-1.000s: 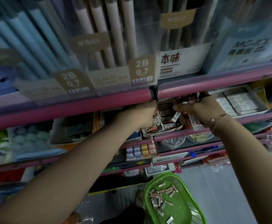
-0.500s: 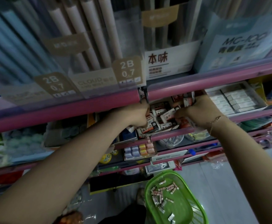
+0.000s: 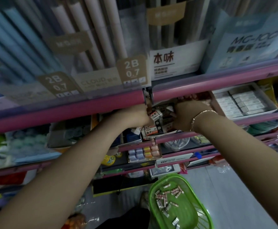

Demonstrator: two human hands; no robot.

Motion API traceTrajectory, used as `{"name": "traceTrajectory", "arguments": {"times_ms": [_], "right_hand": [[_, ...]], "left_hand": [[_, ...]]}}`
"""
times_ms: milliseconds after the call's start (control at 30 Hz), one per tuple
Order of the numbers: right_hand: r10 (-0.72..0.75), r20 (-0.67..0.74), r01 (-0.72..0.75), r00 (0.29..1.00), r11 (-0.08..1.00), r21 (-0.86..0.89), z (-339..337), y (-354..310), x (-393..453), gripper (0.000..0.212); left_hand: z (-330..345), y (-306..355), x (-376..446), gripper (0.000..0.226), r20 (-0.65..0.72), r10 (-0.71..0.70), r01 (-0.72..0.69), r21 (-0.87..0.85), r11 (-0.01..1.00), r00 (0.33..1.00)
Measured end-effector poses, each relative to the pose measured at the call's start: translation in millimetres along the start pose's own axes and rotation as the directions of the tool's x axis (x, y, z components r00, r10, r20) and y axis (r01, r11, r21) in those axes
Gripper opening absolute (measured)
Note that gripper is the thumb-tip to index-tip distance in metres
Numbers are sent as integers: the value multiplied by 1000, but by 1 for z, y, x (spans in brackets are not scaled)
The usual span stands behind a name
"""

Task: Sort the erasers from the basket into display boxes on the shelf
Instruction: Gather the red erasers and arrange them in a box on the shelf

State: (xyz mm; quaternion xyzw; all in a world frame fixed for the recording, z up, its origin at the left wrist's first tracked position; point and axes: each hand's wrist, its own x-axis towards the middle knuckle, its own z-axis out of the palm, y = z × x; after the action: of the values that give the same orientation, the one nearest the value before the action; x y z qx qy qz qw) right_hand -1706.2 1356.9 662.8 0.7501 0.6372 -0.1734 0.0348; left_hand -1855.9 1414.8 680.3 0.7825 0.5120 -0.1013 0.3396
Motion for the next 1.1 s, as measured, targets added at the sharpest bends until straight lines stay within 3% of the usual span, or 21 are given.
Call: {"name": "traceTrajectory", "arguments": {"times_ms": [67,133,167,200,233,267,333,433,500,700,767,867,967,1100], "right_hand": [[-8,-9,8,1000,1000,25,-1,-1,-1,29],[78,-91,-43,993,939,342,-1,1,0,14],[169,-73,-93,983,797,596,-1,2,1,14],[223,1,-131,975,568,812,-3,2,1,24],[217,81,-159,973,373,914,-3,1,0,36],[193,143,-194,971,281,940,-2,0,0,50],[154,204,-237,967,243,940,0,-3,-2,61],[100,223,-239,970,207,949,-2,-2,-1,43],[78,205,-217,976,195,957,-2,1,-1,40],[92,211,-228,973,250,941,3,-4,3,48],[156,196,-241,968,366,899,5,-4,6,45],[165,52,-138,985,566,813,6,-11,14,38],[56,32,-64,998,777,626,7,-23,25,45],[56,161,-118,985,904,410,14,-32,36,49]], "left_hand": [[0,-1,-1,46,3,-24,24,-112,993,1000],[1,-2,-2,64,-11,-64,60,-208,976,998],[2,-1,-3,70,-25,-91,82,-246,966,996],[4,-1,-3,73,-43,-110,94,-288,953,993],[7,0,-3,74,-64,-128,100,-333,938,990],[10,1,-4,76,-95,-139,94,-374,923,986],[14,1,-7,76,-164,-100,28,-395,918,981],[18,-8,-12,41,-168,67,-141,-477,868,983],[14,-17,-15,15,-118,85,-141,-620,772,989],[14,-32,-9,18,-69,-145,35,-788,615,987],[16,-28,-6,26,-107,-167,41,-714,698,980],[15,-31,-5,28,-262,-68,-13,-298,955,963],[12,-36,-7,36,-247,48,-78,-116,990,968],[4,-39,-5,31,-67,103,-103,-6,995,992]]}}
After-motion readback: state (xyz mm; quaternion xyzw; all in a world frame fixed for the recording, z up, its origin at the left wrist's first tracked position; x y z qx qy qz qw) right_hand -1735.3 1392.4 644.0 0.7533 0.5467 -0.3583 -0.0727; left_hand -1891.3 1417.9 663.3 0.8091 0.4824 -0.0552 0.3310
